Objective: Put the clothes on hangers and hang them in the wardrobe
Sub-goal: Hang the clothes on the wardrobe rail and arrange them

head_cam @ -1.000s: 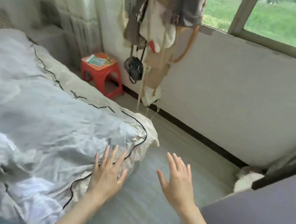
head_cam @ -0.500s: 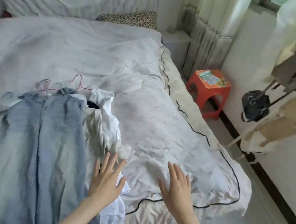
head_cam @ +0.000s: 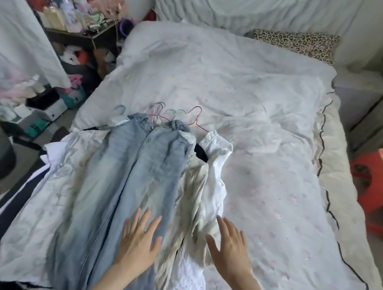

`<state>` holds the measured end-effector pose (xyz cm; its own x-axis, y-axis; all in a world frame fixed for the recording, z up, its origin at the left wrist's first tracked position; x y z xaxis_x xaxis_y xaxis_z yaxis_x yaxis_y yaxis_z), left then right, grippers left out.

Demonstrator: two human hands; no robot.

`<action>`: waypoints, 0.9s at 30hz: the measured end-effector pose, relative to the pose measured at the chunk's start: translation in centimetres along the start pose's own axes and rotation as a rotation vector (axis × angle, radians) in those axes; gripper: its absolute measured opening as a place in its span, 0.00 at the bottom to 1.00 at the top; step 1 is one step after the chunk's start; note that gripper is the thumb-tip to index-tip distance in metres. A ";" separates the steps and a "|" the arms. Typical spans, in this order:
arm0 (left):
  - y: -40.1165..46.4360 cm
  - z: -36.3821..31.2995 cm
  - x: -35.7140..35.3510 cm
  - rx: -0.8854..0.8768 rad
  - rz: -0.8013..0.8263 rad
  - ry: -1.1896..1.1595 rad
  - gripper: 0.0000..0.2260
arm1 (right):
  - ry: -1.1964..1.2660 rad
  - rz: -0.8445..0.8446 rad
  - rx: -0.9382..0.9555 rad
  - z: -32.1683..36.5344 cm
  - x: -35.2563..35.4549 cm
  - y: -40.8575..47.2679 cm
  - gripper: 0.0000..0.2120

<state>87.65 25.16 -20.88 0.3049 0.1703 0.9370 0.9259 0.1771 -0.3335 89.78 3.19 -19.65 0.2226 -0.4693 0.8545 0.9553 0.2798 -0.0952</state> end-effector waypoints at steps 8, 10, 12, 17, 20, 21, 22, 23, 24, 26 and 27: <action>13.9 6.0 4.2 -0.006 -0.062 -0.115 0.23 | -0.038 0.012 0.094 4.6 -0.5 15.1 0.39; 18.8 7.5 5.1 -0.033 -0.055 -0.119 0.24 | -0.040 0.030 0.062 5.1 -1.1 19.9 0.35; 23.6 9.1 5.5 -0.047 -0.072 -0.109 0.25 | -0.035 0.033 0.031 5.3 -2.2 24.9 0.28; 33.7 10.9 6.2 -0.057 -0.113 -0.159 0.38 | -0.010 0.000 -0.037 4.8 -4.8 37.1 0.21; 36.7 11.3 3.0 -0.070 -0.032 -0.154 0.40 | -0.044 -0.023 -0.081 4.1 -5.9 42.7 0.21; 37.1 11.4 1.7 -0.090 -0.018 -0.119 0.39 | -0.070 0.007 -0.112 3.5 -6.5 44.2 0.22; 37.2 11.4 0.7 -0.114 -0.019 -0.077 0.37 | -0.096 0.052 -0.151 2.7 -7.2 45.4 0.23; 37.1 11.5 -0.1 -0.129 -0.019 -0.046 0.35 | -0.100 0.102 -0.200 1.9 -7.9 46.3 0.23; 37.2 11.6 -0.6 -0.132 -0.011 -0.026 0.32 | -0.074 0.139 -0.246 1.2 -8.6 47.1 0.23; 37.4 11.7 -1.1 -0.123 -0.007 -0.013 0.30 | -0.019 0.184 -0.309 0.3 -10.0 48.1 0.23; 37.4 11.7 -1.3 -0.117 -0.005 -0.015 0.30 | -0.019 0.188 -0.315 0.2 -10.4 48.5 0.23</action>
<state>119.33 42.88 -35.76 0.2975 0.1839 0.9368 0.9474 0.0641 -0.3135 133.76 21.87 -33.07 0.3992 -0.4180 0.8161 0.9117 0.0865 -0.4016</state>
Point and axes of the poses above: each hand's wrist, its own y-axis towards the middle knuckle, its own x-axis out of the back of the hand, z = x × y, the point moved 9 cm from there along y, towards the middle knuckle, and after that the axes turned 10 degrees about x, right-handed, at the moved point
